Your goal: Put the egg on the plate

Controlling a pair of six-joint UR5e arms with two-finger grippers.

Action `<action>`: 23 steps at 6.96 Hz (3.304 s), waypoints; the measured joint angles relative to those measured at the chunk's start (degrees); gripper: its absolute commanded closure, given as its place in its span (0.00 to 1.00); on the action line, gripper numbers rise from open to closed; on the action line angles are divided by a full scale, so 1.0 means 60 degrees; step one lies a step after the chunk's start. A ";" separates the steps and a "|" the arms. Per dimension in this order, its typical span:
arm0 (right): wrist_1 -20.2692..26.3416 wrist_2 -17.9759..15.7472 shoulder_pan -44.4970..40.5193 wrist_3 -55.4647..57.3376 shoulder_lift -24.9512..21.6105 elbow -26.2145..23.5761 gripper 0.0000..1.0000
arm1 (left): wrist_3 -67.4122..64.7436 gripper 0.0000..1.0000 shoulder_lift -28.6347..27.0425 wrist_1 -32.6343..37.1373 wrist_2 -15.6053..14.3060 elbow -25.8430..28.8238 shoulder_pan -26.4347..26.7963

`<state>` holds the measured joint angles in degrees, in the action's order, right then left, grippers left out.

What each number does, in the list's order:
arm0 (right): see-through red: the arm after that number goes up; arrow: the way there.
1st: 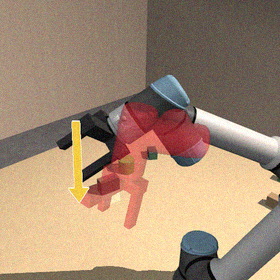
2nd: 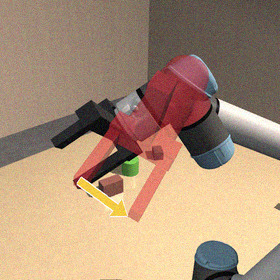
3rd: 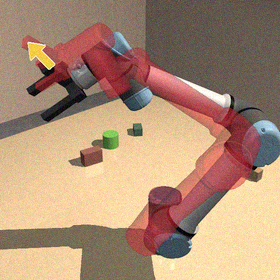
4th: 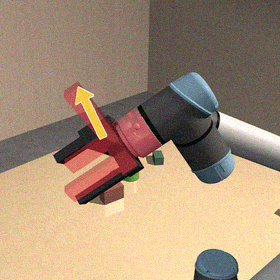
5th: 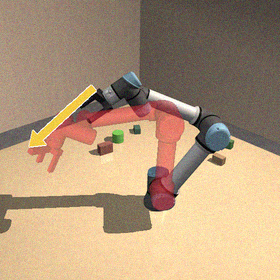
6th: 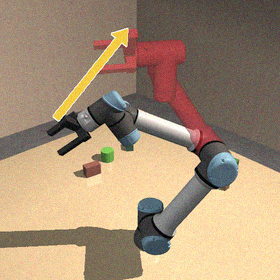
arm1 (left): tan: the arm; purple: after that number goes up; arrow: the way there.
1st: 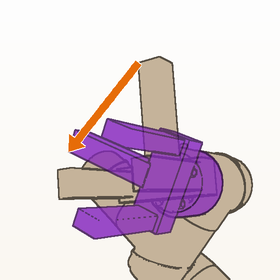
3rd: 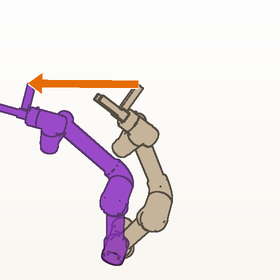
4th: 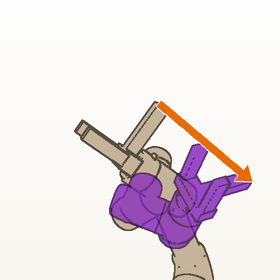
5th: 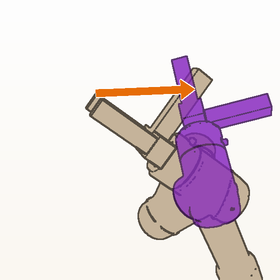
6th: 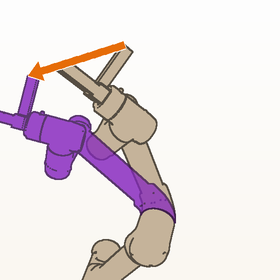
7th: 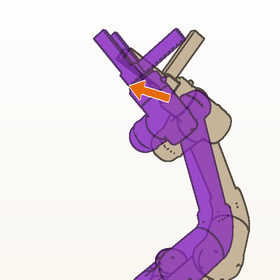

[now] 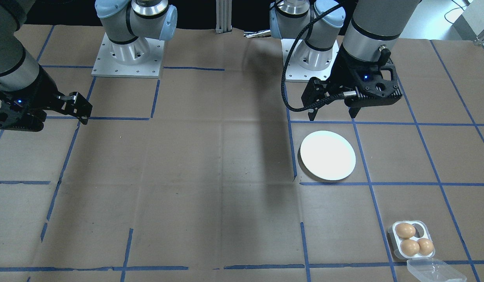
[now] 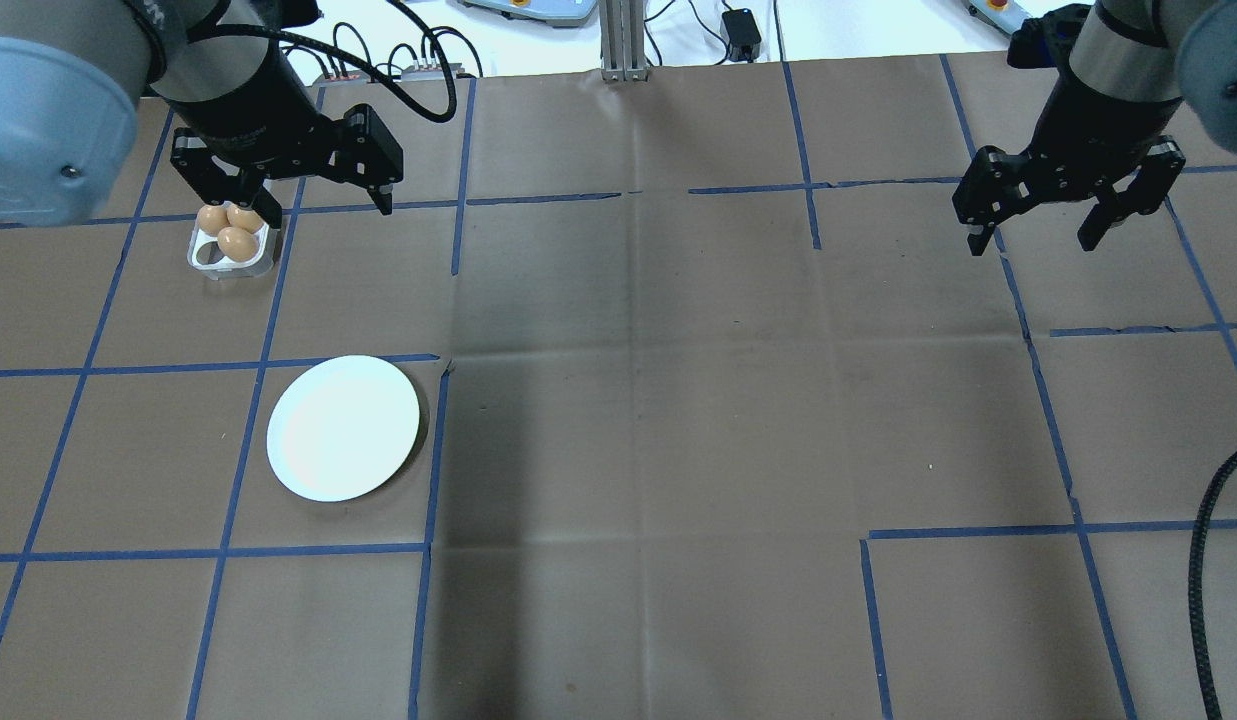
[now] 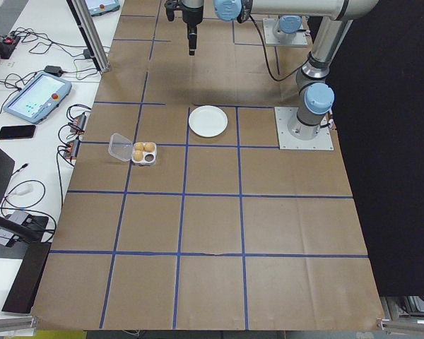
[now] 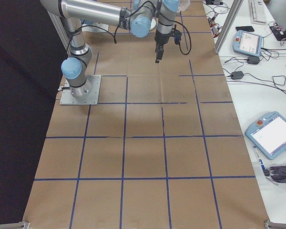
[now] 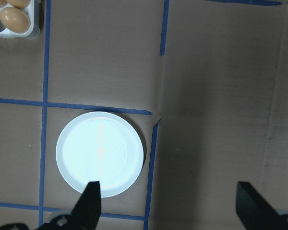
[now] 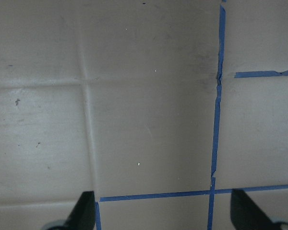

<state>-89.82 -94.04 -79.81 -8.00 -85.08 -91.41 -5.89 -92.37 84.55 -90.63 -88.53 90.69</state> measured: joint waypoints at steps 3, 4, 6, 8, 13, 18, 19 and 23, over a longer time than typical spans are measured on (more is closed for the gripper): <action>-0.0010 0.0000 0.0000 0.0000 0.0000 0.0000 0.00 | 0.0000 0.00 -0.0003 0.0000 -0.0004 -0.0044 -0.0011; -0.0005 0.0000 0.0000 0.0000 0.0000 0.0000 0.00 | 0.0000 0.00 -0.0014 0.0000 0.0012 -0.0046 -0.0021; -0.0007 0.0000 0.0000 0.0000 0.0000 0.0000 0.00 | 0.0024 0.00 -0.0115 0.0000 0.0084 0.0127 -0.0187; -0.0001 0.0000 0.0000 0.0000 0.0000 0.0000 0.00 | 0.0641 0.00 -0.0228 -0.0010 0.0128 0.0269 -0.0929; -0.0003 0.0000 0.0000 0.0000 0.0000 0.0000 0.00 | 0.4702 0.00 -0.2193 -0.0008 0.0224 0.2231 -0.4064; -0.0004 0.0000 0.0000 0.0000 0.0001 0.0000 0.00 | 0.5456 0.00 -0.4881 -0.1658 0.0193 0.3075 -0.4062; -0.0001 0.0000 0.0000 0.0000 0.0001 0.0000 0.00 | 0.5397 0.00 -0.5117 -0.2492 0.0193 0.2501 -0.3970; -0.0010 0.0000 0.0000 0.0000 0.0000 0.0000 0.00 | 0.5367 0.01 -0.5675 -0.4757 0.0101 0.0794 -0.3870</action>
<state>-89.89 -94.04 -79.81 -8.00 -85.08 -91.41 26.32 -126.42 56.01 -90.02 -83.77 67.47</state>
